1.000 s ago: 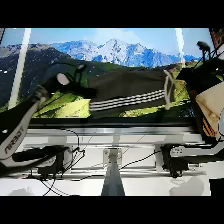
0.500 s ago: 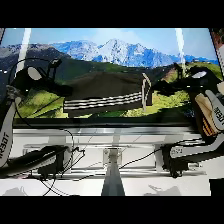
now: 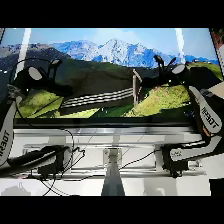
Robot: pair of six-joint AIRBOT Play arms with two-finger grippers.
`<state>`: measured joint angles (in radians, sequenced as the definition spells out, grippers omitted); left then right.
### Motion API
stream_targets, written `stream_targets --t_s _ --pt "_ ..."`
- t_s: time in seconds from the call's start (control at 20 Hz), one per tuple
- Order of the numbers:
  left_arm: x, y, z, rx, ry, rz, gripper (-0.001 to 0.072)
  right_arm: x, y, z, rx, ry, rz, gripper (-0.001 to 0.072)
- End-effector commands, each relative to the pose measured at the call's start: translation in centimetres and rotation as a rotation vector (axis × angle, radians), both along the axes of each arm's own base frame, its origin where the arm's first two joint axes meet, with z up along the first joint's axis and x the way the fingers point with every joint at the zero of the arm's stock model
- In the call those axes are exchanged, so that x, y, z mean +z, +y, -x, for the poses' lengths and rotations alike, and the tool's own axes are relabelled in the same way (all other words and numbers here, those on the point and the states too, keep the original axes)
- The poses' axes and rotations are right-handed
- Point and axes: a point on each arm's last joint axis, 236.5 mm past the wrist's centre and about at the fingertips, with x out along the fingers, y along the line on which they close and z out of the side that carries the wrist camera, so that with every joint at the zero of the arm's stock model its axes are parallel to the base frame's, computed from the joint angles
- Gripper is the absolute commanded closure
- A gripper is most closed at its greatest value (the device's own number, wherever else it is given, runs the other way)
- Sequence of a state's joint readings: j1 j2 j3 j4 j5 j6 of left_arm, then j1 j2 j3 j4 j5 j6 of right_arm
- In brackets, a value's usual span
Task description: Fold the clothes and pants, and hang the long-sleeved shirts on hangers.
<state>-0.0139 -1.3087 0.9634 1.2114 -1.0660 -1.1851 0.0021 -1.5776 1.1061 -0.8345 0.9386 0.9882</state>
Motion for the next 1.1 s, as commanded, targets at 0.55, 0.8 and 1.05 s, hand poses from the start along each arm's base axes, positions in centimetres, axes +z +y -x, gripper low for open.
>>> stream_targets --t_s 0.55,0.8,1.05 --pt "13.2 1.6 -6.4 -0.013 -0.416 -0.076 0.0017 36.7 -31.6 7.8 -0.948 -0.452 0.445 0.0692" --pt "14.5 1.6 -6.1 -0.012 -0.445 -0.075 0.0017 37.5 -37.1 20.6 -1.405 -0.249 0.448 0.0693" --pt "14.7 1.6 -6.0 -0.012 -0.449 -0.074 0.0017 36.5 -38.5 28.0 -1.616 -0.1 0.468 0.0693"
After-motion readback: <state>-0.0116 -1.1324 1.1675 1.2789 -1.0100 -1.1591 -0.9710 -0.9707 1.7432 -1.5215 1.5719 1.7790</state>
